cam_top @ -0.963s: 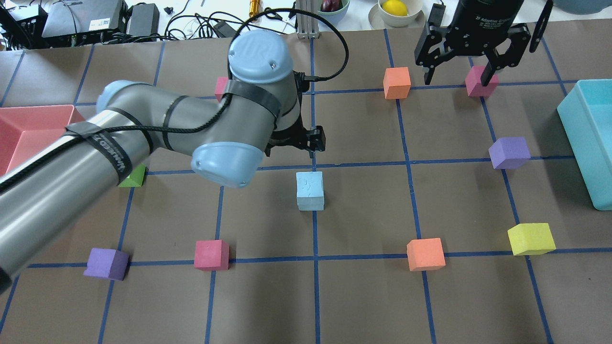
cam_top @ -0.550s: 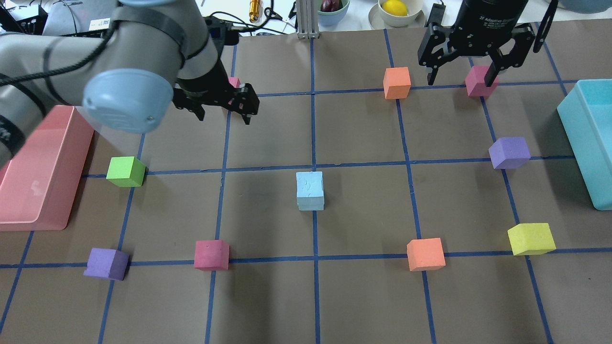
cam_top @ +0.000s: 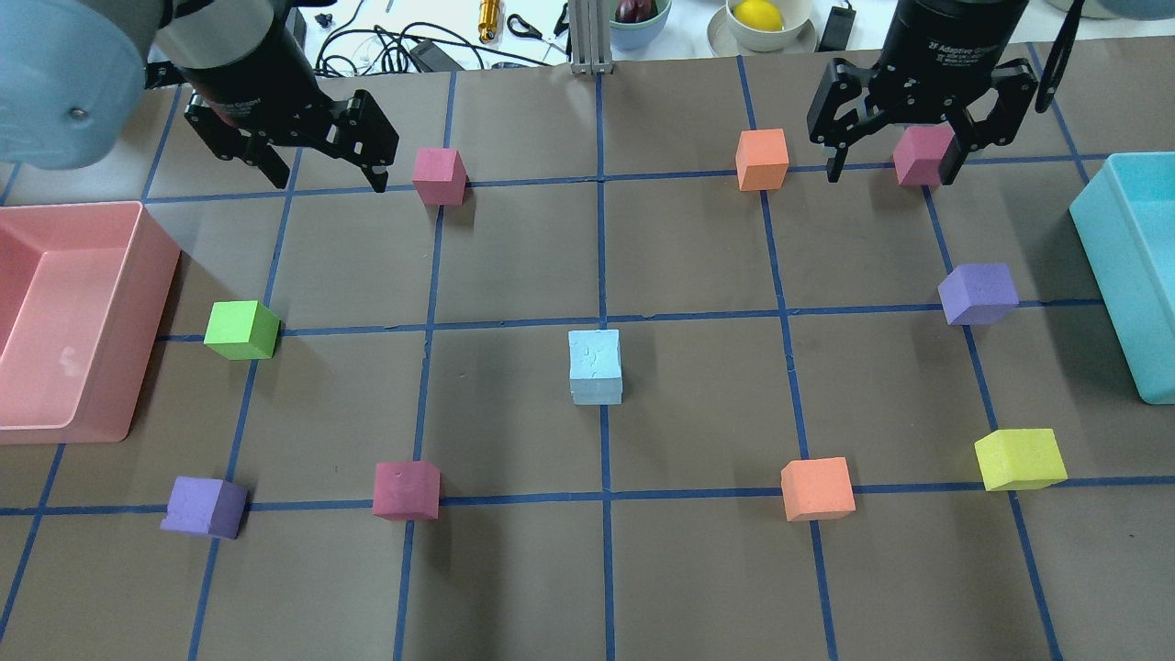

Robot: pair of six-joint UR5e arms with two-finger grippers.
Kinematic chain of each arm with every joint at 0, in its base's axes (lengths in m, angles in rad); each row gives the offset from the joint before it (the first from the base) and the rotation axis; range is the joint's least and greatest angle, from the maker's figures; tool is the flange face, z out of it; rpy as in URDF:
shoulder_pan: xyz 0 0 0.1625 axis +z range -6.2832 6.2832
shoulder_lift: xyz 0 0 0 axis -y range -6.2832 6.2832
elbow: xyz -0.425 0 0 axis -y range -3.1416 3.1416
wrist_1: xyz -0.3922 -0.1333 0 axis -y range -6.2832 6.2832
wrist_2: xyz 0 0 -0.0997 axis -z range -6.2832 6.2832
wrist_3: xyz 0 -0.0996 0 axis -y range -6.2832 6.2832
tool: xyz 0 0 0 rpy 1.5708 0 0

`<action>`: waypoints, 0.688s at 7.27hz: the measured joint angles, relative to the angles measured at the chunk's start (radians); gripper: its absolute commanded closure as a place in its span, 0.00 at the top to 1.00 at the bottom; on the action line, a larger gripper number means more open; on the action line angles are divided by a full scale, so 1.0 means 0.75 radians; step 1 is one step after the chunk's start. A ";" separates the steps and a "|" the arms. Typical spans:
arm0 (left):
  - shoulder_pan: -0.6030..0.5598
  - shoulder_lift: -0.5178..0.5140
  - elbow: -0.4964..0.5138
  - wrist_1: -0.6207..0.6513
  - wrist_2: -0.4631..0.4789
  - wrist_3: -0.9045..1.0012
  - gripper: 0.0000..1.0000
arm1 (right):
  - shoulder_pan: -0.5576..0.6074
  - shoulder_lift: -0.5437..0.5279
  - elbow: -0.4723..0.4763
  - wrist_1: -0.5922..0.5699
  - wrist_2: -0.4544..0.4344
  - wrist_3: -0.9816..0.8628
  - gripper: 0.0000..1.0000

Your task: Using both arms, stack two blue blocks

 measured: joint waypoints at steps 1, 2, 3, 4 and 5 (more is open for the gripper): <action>0.005 0.004 0.015 -0.046 0.001 0.000 1.00 | 0.000 -0.001 0.000 -0.001 0.002 0.001 1.00; 0.005 0.009 0.019 -0.090 0.004 0.001 1.00 | 0.000 -0.001 0.000 -0.005 0.006 0.008 1.00; 0.006 0.013 0.018 -0.117 0.007 0.001 1.00 | -0.001 -0.001 0.000 -0.009 0.008 0.013 1.00; 0.005 0.016 0.015 -0.136 0.007 0.001 1.00 | -0.001 -0.001 0.000 -0.013 0.006 0.010 1.00; 0.002 0.017 0.014 -0.150 0.007 0.001 1.00 | 0.000 -0.002 0.000 -0.014 0.004 0.004 1.00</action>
